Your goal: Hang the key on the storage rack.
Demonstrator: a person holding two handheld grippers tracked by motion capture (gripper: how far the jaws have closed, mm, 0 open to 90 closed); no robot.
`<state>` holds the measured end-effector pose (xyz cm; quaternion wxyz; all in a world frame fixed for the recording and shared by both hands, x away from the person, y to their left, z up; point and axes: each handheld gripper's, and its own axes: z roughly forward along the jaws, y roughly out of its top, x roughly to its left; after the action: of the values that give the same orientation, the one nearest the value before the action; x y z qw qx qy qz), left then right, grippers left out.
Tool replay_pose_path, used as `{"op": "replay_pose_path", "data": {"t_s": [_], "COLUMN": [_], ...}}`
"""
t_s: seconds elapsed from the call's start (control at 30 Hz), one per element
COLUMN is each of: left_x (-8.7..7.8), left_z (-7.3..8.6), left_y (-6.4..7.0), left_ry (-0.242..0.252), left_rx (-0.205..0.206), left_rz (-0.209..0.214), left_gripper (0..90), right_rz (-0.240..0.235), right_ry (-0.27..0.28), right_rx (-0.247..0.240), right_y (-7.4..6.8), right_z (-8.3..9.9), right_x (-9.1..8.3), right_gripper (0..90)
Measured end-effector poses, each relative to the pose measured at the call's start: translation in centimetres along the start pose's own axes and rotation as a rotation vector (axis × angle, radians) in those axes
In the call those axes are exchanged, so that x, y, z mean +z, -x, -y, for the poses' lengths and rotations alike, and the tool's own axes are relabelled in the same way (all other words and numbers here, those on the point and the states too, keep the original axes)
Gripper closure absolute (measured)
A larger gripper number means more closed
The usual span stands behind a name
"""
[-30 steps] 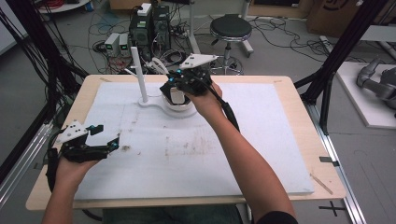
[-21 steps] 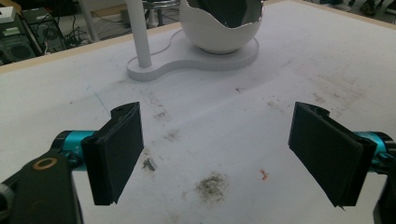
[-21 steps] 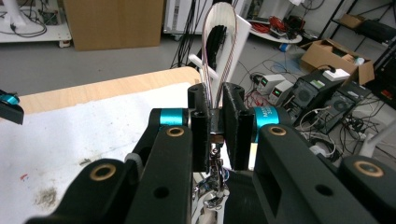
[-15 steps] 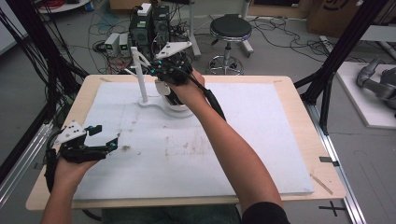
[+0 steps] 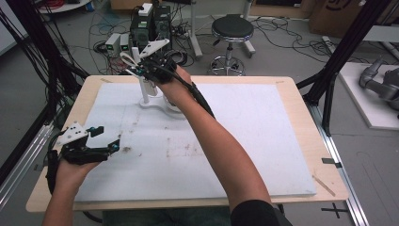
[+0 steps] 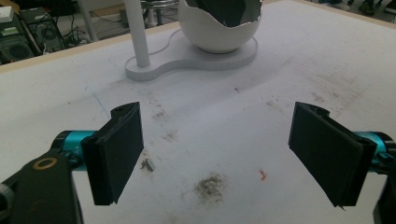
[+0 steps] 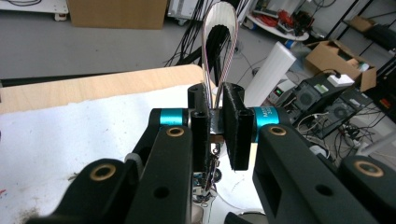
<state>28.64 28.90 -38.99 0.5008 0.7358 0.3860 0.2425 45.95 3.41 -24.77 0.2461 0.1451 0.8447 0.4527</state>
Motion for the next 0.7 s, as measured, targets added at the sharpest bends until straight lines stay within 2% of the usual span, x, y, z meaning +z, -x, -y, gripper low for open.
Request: {"op": "replay_pose_path", "data": {"t_s": [0.33,0.47,0.7], "left_x": [0.0,0.1,0.1], "left_z": [0.2,0.2,0.3], "left_y": [-0.2,-0.1,-0.2], "left_ry": [-0.005,-0.007,-0.006], "left_rx": [-0.005,-0.005,-0.010], "left_rz": [0.001,0.002,0.003], "left_gripper": [17.9,17.9,17.9], "right_rz": [0.001,0.021,0.029], "right_ry": [-0.031,-0.067,-0.104], "right_rx": [-0.001,0.000,0.004], "right_y": [0.0,0.0,0.4], "right_z": [0.6,1.3,2.4], "right_x": [1.6,2.4,3.1], "right_gripper": [82.7,82.7,82.7]}}
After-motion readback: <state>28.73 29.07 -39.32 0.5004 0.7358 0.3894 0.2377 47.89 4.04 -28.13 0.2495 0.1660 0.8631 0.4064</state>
